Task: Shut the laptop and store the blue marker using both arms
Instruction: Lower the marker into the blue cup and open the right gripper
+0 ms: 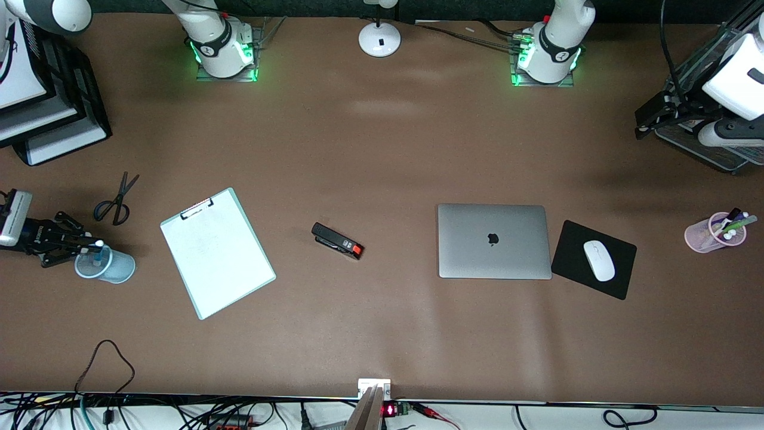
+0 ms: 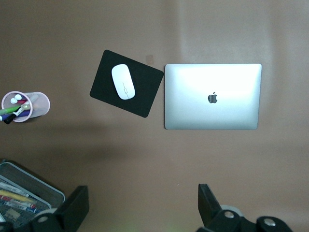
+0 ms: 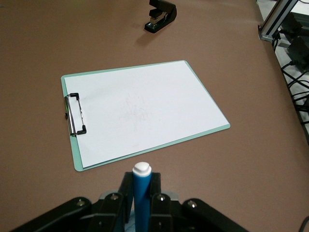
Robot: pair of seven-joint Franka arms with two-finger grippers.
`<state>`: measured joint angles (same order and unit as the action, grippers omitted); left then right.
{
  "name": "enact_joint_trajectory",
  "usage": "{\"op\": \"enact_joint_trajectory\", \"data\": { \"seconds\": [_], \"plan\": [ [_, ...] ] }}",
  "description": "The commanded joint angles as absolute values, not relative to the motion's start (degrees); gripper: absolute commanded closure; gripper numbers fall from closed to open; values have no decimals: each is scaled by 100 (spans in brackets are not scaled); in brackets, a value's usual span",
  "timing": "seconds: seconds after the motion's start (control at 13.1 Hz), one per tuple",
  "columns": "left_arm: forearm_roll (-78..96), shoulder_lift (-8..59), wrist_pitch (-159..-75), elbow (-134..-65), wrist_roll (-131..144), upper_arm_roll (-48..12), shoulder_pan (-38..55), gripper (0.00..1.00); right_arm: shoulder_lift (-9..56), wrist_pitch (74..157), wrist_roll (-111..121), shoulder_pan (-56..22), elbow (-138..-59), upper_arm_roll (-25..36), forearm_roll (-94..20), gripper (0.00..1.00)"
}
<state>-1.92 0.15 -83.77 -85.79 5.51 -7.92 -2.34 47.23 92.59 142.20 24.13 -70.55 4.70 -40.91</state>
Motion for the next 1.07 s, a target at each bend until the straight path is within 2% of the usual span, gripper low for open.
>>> {"op": "enact_joint_trajectory", "data": {
  "seconds": [0.0, 0.76, 0.84, 0.91, 0.99],
  "plan": [
    [-97, -272, -8499, -8868, 404, -694, -149, 0, 4887, 9368, 14291, 2505, -6891, 404, -4201, 100],
    [-97, -264, -8394, -9008, 352, -773, -141, 0, 5019, 9686, 14282, 2505, -6891, 378, -4236, 98],
    [-97, -272, -8394, -9044, 343, -773, -141, 0, 5019, 9677, 14274, 2505, -6891, 378, -4236, 85],
    [-88, -281, -8420, -9061, 247, -773, -158, 0, 5010, 9633, 14186, 2505, -6891, 378, -4228, 30],
    [-88, -281, -8446, -9053, 72, -773, -184, 0, 4984, 9598, 14055, 2505, -6891, 387, -4228, 0]
  ]
}}
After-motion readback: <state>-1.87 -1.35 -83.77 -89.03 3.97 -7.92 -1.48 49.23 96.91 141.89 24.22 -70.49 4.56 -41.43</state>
